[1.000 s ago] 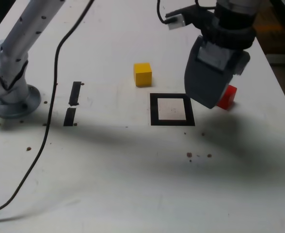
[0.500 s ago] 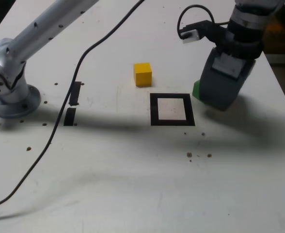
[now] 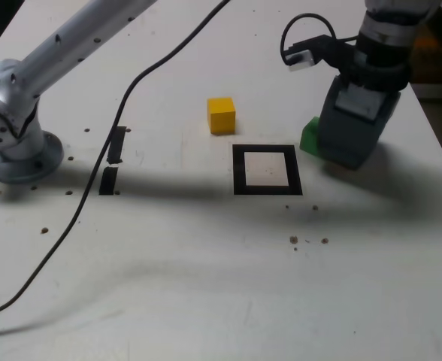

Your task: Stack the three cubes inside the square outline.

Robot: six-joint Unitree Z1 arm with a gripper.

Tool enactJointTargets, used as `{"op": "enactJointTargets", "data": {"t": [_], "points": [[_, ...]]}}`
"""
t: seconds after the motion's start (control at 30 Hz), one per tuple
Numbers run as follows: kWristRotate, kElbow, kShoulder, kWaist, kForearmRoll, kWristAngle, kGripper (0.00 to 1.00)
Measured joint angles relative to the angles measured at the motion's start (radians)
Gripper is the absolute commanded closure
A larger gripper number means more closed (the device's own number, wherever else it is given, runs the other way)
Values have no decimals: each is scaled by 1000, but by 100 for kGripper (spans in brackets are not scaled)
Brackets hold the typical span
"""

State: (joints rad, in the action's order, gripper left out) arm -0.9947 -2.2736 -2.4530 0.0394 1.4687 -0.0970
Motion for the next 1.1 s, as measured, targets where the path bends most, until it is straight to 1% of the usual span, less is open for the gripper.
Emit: {"op": "enactJointTargets", "data": {"t": [0.17,0.23,0.3,0.37,0.47,0.57,0.67,0.83,0.97,1.03,1.1], "points": [[-7,3,-3,-3,-10,13,52],[-10,7,-3,-3,-18,22,59],[-11,9,-3,-3,-25,31,64],[-9,11,-3,-3,-32,37,67],[0,11,-3,-3,-42,43,69],[10,7,-3,-2,-46,43,70],[12,-9,-3,5,-46,44,74],[46,-36,-2,24,-25,72,80],[142,-51,23,44,-13,90,83],[219,-47,57,63,6,86,83],[289,-25,97,78,51,71,83]]}}
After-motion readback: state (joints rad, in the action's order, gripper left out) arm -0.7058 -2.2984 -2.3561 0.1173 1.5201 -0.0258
